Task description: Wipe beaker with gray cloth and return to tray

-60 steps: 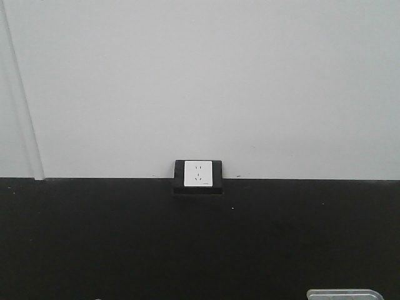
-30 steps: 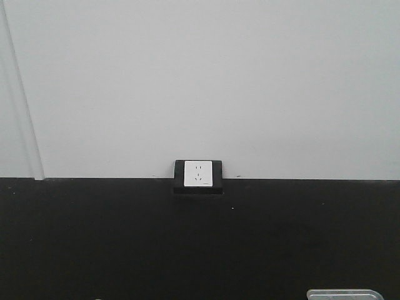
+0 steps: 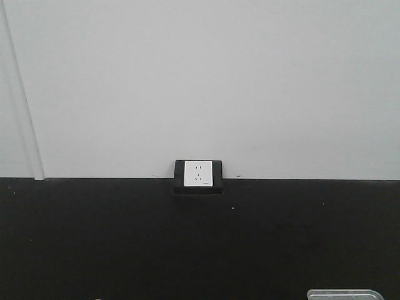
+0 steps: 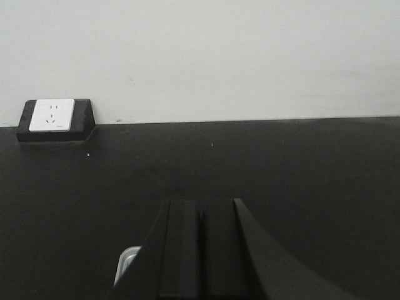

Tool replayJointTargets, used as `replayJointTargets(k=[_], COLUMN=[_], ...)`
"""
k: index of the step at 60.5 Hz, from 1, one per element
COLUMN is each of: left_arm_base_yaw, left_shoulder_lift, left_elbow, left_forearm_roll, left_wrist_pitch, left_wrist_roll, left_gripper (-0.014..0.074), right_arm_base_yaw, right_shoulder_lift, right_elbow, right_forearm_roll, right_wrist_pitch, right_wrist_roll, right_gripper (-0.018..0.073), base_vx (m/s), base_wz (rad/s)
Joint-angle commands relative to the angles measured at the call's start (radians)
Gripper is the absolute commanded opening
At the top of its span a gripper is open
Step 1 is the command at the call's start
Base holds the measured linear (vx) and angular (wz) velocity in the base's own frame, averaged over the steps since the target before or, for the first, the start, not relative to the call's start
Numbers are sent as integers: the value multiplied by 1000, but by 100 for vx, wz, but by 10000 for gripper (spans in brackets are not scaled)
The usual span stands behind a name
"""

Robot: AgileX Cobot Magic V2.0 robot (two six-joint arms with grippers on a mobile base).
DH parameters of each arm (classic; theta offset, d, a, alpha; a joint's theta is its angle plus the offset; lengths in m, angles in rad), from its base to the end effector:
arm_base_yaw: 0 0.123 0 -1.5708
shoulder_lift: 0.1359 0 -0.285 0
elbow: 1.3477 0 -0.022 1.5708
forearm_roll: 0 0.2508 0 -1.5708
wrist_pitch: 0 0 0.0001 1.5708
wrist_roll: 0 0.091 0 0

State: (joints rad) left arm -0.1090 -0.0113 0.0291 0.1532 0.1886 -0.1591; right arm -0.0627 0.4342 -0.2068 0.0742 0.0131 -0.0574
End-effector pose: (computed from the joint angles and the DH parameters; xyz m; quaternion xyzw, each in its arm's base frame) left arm 0.0562 -0.0035 0.1870 0.0280 0.7467 -0.0284 0.6639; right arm 0.1012 -0.0063 0.2496 0.0299 0.7586 -0.0146 0.6507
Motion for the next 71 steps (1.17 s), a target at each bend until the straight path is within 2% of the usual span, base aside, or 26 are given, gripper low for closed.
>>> replayJointTargets(k=[1, 12, 21, 71], left_arm_base_yaw=[2, 2, 2, 2], left_shoulder_lift=[-13, -13, -13, -14], left_elbow=[-5, -5, -5, -5], left_forearm_roll=[-7, -7, -7, -7], left_wrist_pitch=[-75, -75, -75, -74], left_wrist_roll=[-10, -10, -9, -9], left_gripper=[-6, -6, -6, -6], right_arm_base_yaw=[-7, -6, -6, -7], right_shoulder_lift=[-67, -287, -465, -448], right_elbow=[50, 236, 251, 251], right_forearm_roll=[-64, -63, -74, -66], right_wrist_pitch=[-134, -85, 50, 33], right_wrist_roll=[64, 69, 67, 67], right_gripper=[-8, -8, -8, -8], base_vx=[0, 0, 0, 0], base_wz=[0, 0, 0, 0])
